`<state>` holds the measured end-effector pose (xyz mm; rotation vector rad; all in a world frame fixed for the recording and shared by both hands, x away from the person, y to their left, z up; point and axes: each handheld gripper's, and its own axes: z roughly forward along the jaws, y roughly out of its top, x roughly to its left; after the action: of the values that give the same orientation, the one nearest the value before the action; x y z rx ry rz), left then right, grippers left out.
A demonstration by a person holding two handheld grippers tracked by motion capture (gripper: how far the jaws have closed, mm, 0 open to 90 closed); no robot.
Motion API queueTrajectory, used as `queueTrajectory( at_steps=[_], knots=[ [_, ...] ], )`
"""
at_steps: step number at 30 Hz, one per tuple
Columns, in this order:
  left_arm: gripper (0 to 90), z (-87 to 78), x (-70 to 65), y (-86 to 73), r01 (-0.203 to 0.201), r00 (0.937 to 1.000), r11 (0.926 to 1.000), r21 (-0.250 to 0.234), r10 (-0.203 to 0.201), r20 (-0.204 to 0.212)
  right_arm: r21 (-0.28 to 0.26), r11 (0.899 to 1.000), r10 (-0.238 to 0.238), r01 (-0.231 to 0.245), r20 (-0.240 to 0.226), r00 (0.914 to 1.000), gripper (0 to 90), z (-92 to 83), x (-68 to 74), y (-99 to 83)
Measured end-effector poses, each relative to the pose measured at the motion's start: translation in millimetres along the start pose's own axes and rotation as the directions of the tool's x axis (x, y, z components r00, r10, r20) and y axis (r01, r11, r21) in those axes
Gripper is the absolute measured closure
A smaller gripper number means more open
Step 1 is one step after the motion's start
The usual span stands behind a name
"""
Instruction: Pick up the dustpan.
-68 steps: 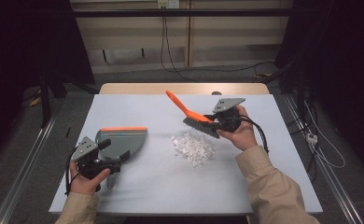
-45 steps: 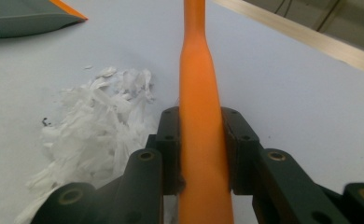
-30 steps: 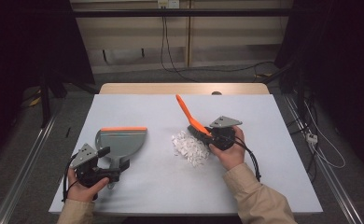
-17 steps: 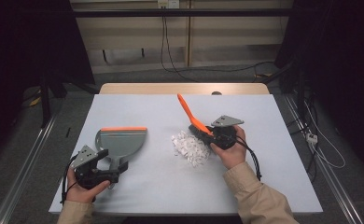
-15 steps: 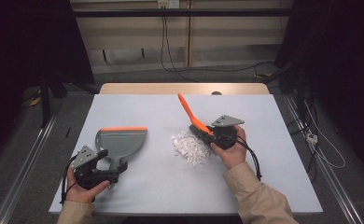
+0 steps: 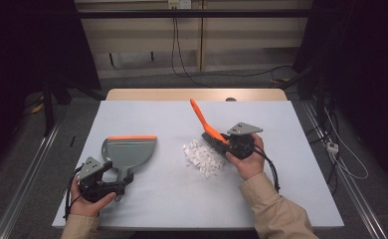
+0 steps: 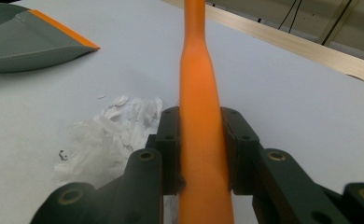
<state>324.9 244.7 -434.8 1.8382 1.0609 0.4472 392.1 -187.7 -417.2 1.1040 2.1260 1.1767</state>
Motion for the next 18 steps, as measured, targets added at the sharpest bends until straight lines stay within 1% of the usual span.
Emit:
queueTrajectory(
  at_steps=[1, 2, 3, 4, 5, 6, 9, 13, 18],
  knots=[
    [7.4, 1.5, 1.0, -1.5, 0.002, 1.0000, 0.9999, 0.015, -0.002, -0.009, 0.001, 1.000, -0.004, 0.004, 0.004, 1.0000, 71.6, -0.7, 0.0, -0.3],
    [7.5, 1.5, 1.0, -1.5, 0.002, 1.0000, 0.9999, 0.015, -0.002, -0.009, 0.001, 1.000, -0.004, 0.004, 0.004, 1.0000, 71.6, -0.7, 0.0, -0.3],
    [7.9, 2.8, 1.3, -2.5, 0.010, 0.9996, 0.9996, 0.025, -0.009, -0.028, -0.002, 1.000, 0.005, -0.005, 0.002, 1.0000, 71.6, -1.2, -0.6, -0.4],
    [7.9, 2.8, 1.3, -2.5, 0.010, 0.9996, 0.9996, 0.025, -0.009, -0.028, -0.002, 1.000, 0.005, -0.005, 0.002, 1.0000, 71.6, -1.2, -0.6, -0.4],
    [7.9, 3.1, 2.4, -3.4, 0.021, 0.9990, 0.9994, 0.029, -0.020, -0.040, -0.002, 1.000, 0.005, -0.005, 0.003, 1.0000, 71.6, -1.5, -0.6, -0.7],
    [7.9, 3.1, 2.4, -3.4, 0.021, 0.9990, 0.9994, 0.029, -0.020, -0.040, -0.002, 1.000, 0.004, -0.004, 0.004, 1.0000, 71.6, -1.6, -0.6, -0.8],
    [8.0, 3.3, 3.4, -5.2, 0.025, 0.9981, 0.9987, 0.044, -0.023, -0.057, -0.006, 1.000, 0.007, -0.007, 0.003, 1.0000, 71.6, -2.0, -0.8, -0.8],
    [8.9, 3.5, 4.2, -6.7, 0.036, 0.9961, 0.9980, 0.052, -0.031, -0.082, -0.008, 1.000, 0.003, -0.003, -0.001, 1.0000, 71.6, -3.3, -1.1, -0.7],
    [10.1, 2.7, 9.1, -9.4, 0.047, 0.9923, 0.9958, 0.078, -0.038, -0.118, -0.014, 1.000, 0.003, -0.003, -0.001, 1.0000, 71.6, -4.2, -0.9, -0.5]
  ],
)
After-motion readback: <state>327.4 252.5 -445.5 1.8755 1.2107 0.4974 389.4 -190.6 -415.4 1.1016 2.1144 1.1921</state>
